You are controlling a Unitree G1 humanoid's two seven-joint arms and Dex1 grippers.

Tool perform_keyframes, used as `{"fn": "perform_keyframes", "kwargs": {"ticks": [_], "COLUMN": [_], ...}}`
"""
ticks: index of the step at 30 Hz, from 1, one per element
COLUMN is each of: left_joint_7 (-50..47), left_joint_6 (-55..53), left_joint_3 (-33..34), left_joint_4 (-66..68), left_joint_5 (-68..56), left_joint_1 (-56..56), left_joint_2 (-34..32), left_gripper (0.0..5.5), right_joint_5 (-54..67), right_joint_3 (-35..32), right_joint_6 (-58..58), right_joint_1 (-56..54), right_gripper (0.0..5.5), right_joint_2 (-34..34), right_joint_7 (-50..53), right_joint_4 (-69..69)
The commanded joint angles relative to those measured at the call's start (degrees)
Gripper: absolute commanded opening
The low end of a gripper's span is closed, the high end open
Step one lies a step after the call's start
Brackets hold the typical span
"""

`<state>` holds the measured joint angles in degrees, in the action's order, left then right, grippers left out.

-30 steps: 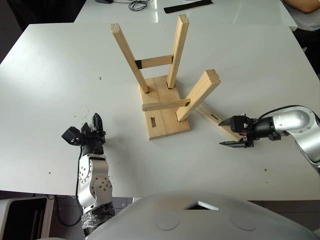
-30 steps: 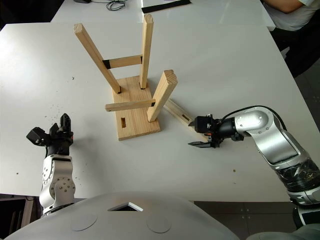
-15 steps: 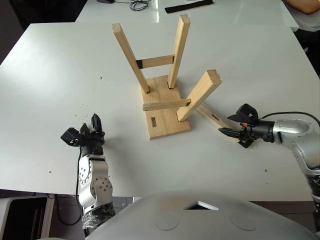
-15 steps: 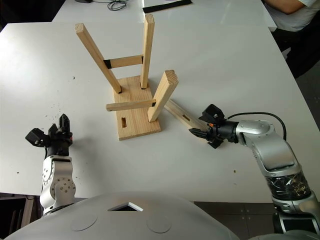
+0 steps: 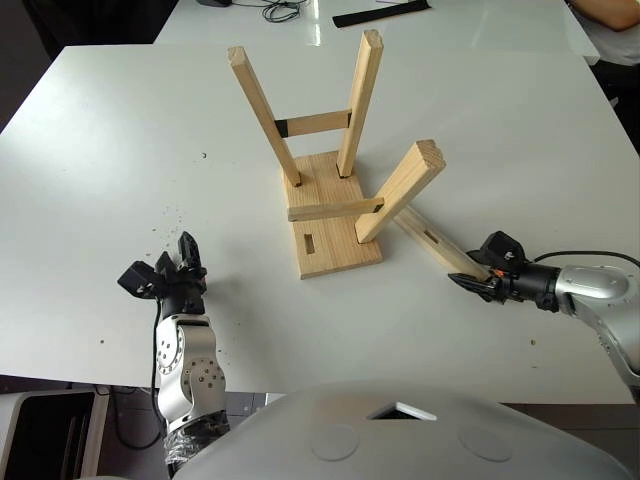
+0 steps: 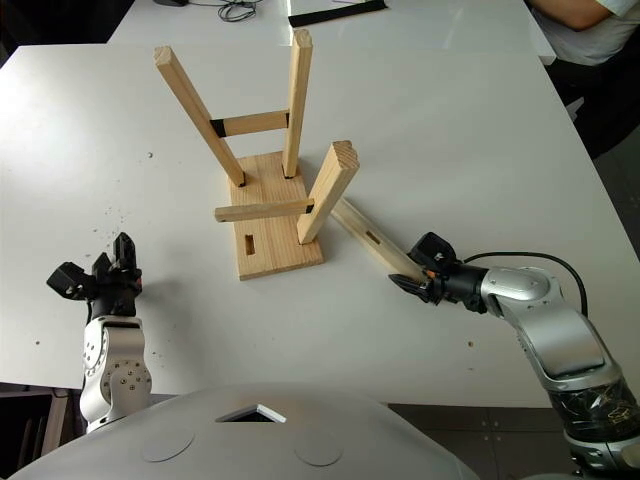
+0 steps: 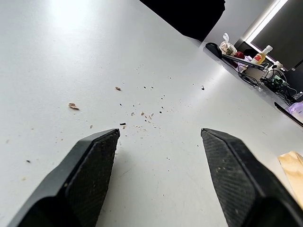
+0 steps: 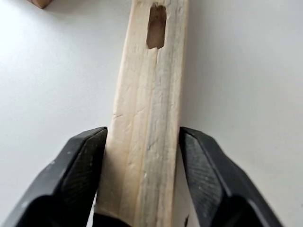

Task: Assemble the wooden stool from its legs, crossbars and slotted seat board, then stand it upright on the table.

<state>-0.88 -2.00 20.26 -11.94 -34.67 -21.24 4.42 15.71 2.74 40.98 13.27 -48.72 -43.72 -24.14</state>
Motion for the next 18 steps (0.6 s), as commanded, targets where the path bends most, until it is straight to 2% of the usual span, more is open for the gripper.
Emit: {"fn": "perform_keyframes", "kwargs": {"ticks": [1,9,12,18], "left_joint_7": [-2.0,-6.0,-8.3,-11.5], "left_joint_6": [-0.9,-4.7,-6.7,-13.3], "left_joint_3": [1.3,5.3,9.1,14.7], "left_joint_4": [-2.0,-6.3,-7.7,-4.7], "left_joint_5": [-1.7,-3.7,-6.5,-15.0], "left_joint_1": [1.8,8.1,12.1,31.1], "left_joint_2": [0.9,-4.7,-8.2,-21.7], "left_gripper": [3.21,3.21,3.21,3.21], "right_joint_5": [-0.2,4.7,8.8,16.6], "right_joint_3": [0.1,-5.6,-11.7,-24.3], "right_joint_6": [1.0,3.8,6.4,-2.8], "right_joint_1": [2.4,-3.2,-17.6,-45.1], "right_gripper": [2.2,2.06,2.06,2.06], "right_joint_2": [3.1,8.6,13.0,21.6], "right_joint_7": [2.1,5.9,10.5,19.3], "right_joint_4": [4.9,3.3,9.5,22.2]}}
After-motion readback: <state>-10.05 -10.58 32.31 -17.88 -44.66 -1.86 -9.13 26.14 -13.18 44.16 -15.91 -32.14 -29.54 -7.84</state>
